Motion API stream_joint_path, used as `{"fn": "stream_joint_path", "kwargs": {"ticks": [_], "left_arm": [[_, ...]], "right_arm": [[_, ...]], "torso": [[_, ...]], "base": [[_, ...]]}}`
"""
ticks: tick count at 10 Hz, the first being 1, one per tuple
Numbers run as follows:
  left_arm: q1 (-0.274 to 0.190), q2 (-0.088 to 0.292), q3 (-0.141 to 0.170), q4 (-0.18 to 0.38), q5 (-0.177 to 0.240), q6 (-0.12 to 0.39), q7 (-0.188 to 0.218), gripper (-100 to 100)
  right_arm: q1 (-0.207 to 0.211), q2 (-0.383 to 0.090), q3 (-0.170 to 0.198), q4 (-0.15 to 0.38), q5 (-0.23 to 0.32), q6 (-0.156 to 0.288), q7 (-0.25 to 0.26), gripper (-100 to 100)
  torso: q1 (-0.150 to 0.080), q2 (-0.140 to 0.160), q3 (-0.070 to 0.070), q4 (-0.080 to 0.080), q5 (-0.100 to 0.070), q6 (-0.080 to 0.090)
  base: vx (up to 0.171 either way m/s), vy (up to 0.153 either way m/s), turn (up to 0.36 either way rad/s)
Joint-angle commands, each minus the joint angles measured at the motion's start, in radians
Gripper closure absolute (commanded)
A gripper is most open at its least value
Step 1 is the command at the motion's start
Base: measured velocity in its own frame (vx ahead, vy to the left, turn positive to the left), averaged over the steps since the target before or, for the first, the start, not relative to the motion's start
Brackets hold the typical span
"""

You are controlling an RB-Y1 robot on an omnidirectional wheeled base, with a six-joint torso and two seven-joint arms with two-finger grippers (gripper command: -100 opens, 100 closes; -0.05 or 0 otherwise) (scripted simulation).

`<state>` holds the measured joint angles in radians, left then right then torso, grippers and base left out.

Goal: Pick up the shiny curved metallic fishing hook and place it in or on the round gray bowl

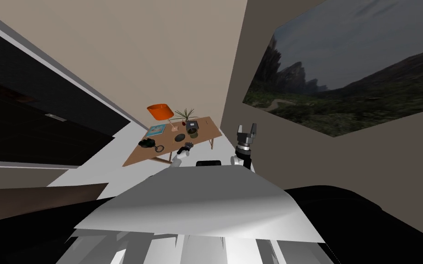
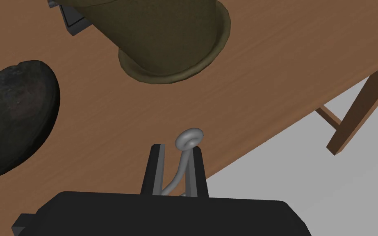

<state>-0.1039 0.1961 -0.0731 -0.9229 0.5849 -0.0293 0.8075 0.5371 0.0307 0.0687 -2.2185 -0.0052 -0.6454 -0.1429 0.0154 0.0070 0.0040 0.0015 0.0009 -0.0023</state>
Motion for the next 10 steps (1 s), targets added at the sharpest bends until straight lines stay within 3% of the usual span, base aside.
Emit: {"fn": "stream_joint_path", "kwargs": {"ticks": [1,3,5,8,10], "left_arm": [[-0.014,0.016,0.006,-0.005,0.005,0.019,0.01,100],[-0.024,0.058,0.013,-0.008,0.024,0.043,0.026,100],[-0.017,0.101,0.022,-0.004,0.047,0.053,0.034,100],[0.004,0.167,0.036,0.01,0.082,0.058,0.038,100],[0.011,0.188,0.041,0.015,0.094,0.058,0.039,100]], "right_arm": [[0.0,0.0,0.0,0.0,0.0,0.0,0.0,0],[0.0,0.0,0.0,0.0,0.0,0.0,0.0,0],[0.001,0.0,0.0,0.0,0.0,0.0,0.0,0],[0.001,0.0,0.0,0.0,0.0,0.0,0.0,0],[0.001,0.0,0.0,0.0,0.0,0.0,0.0,0]], "torso": [[0.0,0.0,0.0,0.0,0.0,0.0],[0.001,-0.005,-0.002,0.0,0.001,0.001],[-0.002,-0.016,-0.009,-0.002,0.001,0.0],[-0.012,-0.023,-0.013,-0.005,0.0,0.001],[-0.012,-0.023,-0.014,-0.005,0.001,0.002]], "base": [[-0.072,0.204,-0.045],[0.013,0.203,-0.051],[0.162,0.128,0.001],[0.208,0.015,0.034],[0.145,0.014,0.011]]}}
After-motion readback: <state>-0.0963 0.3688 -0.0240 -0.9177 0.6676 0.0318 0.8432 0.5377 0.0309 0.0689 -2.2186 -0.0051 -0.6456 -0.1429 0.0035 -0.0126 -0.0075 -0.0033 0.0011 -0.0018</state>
